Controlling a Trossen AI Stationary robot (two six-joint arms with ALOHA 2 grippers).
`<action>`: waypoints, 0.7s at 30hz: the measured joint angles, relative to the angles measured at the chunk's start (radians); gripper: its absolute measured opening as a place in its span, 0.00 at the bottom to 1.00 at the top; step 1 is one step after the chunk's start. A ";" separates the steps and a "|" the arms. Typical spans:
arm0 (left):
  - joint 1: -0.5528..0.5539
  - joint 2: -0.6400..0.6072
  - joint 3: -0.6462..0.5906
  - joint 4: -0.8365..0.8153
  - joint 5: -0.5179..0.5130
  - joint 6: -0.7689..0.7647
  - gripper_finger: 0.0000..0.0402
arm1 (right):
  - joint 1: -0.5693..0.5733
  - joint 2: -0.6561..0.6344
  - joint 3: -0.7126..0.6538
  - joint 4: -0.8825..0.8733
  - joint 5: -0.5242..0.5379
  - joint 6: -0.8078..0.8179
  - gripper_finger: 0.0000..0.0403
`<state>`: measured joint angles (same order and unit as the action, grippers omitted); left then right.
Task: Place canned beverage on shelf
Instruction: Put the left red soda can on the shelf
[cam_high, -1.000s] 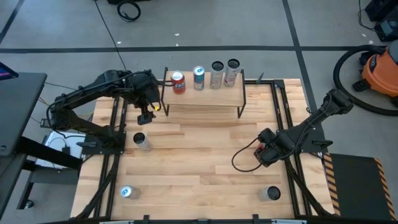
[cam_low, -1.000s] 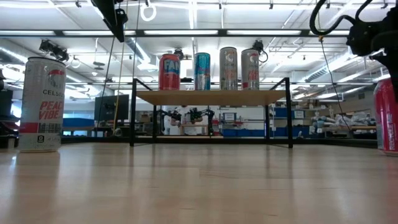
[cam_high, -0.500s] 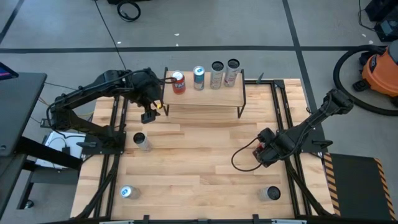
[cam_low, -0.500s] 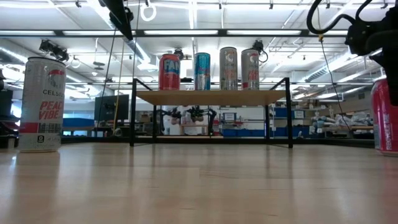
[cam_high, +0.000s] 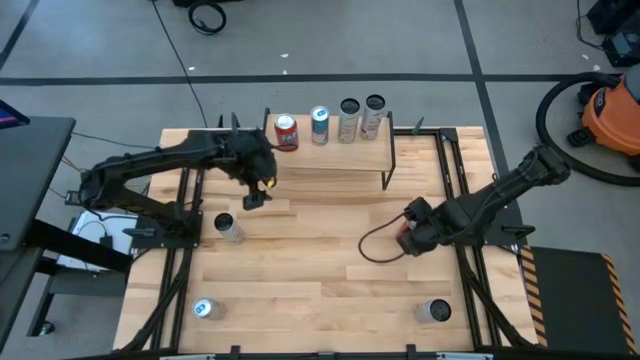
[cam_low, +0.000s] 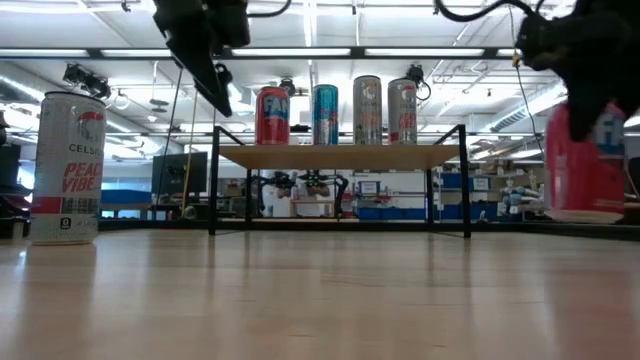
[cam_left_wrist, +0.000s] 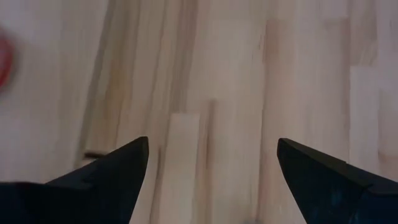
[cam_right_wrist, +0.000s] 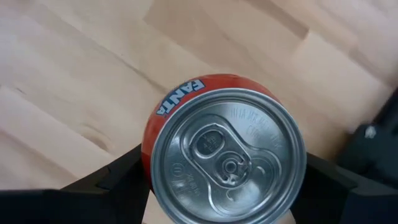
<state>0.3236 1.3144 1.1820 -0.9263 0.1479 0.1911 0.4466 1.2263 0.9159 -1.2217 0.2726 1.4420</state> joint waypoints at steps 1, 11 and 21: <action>-0.004 0.000 -0.024 0.042 0.005 -0.003 0.89 | -0.018 0.000 0.006 0.007 0.004 -0.027 0.75; -0.126 0.000 -0.210 0.400 0.008 -0.052 0.89 | -0.218 0.000 0.020 0.285 0.008 -0.331 0.75; -0.239 0.008 -0.241 0.665 0.005 -0.086 0.89 | -0.372 0.000 0.020 0.564 -0.038 -0.574 0.75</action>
<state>0.0847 1.3220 0.9405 -0.2611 0.1532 0.1055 0.0745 1.2263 0.9363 -0.6581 0.2343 0.8679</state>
